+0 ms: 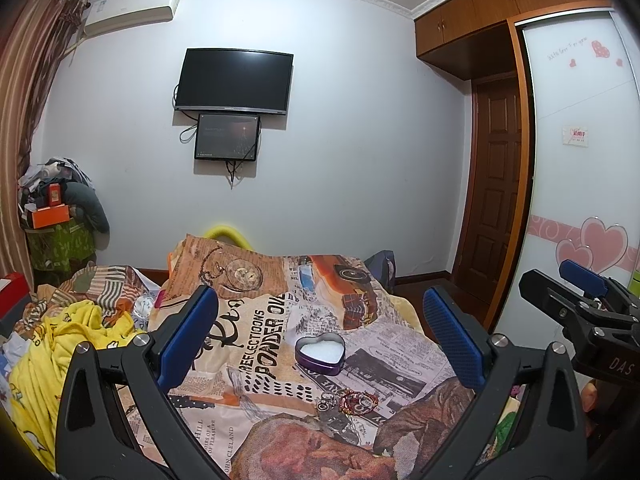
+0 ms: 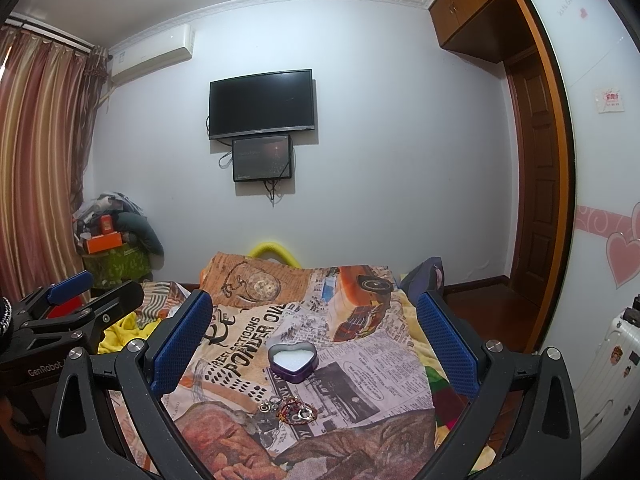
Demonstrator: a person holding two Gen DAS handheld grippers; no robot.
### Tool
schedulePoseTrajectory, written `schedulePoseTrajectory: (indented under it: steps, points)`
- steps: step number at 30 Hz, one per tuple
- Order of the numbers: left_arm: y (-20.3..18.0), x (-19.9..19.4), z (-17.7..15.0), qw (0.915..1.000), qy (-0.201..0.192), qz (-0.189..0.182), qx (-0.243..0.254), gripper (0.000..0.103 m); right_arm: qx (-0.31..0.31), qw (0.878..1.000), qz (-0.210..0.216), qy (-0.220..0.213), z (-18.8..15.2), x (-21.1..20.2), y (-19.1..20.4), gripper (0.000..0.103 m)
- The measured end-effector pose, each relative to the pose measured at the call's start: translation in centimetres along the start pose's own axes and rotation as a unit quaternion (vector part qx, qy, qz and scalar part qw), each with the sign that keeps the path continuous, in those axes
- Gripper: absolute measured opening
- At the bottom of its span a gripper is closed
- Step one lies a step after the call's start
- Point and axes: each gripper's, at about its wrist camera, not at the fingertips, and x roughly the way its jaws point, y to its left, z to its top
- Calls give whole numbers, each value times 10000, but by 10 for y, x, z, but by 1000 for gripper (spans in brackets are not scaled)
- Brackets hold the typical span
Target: Organize jewelry
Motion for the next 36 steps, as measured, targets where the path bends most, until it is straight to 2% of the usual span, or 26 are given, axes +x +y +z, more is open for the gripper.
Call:
schedulePoseTrajectory:
  steps: [9, 17, 21, 24, 28, 33, 36]
  points:
    - [4, 17, -5, 9998, 184, 26, -34, 103, 19, 9999, -4, 146, -6, 7, 3, 101]
    - [17, 58, -23, 9973, 715, 107, -85, 103, 30, 9988, -73, 474, -15, 28, -5, 101]
    - [24, 83, -37, 9943, 1055, 138, -91, 103, -28, 9965, -159, 816, -28, 47, -11, 101]
    - [30, 104, -51, 9902, 1387, 167, -86, 102, -67, 9942, -162, 1056, -37, 60, -14, 101]
    - [36, 132, -72, 9816, 1900, 188, -30, 93, -98, 9906, -142, 1357, -51, 76, -16, 100]
    - [41, 160, -95, 9694, 2452, 78, -23, 84, -109, 9826, -20, 1854, -67, 102, -19, 88]
    - [41, 176, -109, 9607, 2776, 1, 12, 78, -117, 9775, 79, 2104, -79, 116, -21, 77]
